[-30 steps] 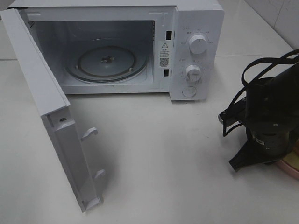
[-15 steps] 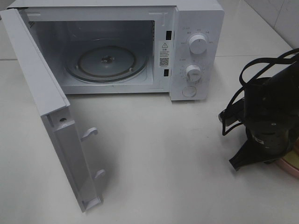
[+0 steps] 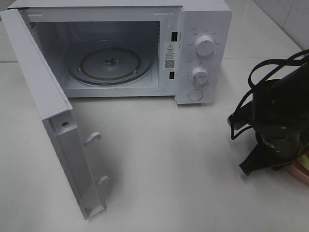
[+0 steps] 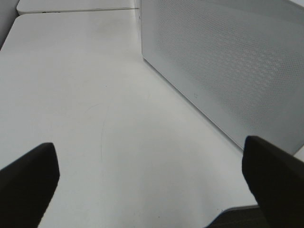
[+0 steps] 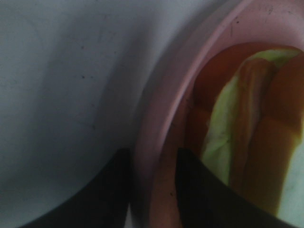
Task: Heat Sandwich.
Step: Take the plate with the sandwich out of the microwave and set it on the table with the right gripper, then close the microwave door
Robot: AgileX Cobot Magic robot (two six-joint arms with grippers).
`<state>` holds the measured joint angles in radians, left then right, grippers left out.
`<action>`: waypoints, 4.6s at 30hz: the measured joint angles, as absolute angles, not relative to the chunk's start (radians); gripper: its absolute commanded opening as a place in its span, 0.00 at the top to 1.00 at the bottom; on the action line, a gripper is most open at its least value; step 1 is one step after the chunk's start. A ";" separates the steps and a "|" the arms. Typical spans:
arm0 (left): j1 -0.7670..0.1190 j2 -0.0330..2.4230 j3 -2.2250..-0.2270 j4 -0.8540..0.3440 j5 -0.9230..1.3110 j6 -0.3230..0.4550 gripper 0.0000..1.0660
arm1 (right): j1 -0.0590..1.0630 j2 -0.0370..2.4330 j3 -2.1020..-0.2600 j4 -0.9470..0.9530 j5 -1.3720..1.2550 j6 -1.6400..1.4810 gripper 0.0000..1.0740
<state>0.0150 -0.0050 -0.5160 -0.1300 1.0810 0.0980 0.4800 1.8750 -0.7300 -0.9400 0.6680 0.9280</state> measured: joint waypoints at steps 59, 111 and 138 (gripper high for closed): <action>0.015 -0.005 -0.516 -0.130 1.081 0.098 0.06 | 0.480 0.929 -0.728 -0.268 0.792 0.200 0.29; 0.015 -0.005 -0.516 -0.130 1.081 0.098 0.06 | 0.103 -0.002 -0.501 -0.089 1.005 0.111 0.29; 0.015 -0.005 -0.516 -0.130 1.081 0.098 0.06 | 0.088 -0.004 -0.499 -0.072 1.002 0.084 0.30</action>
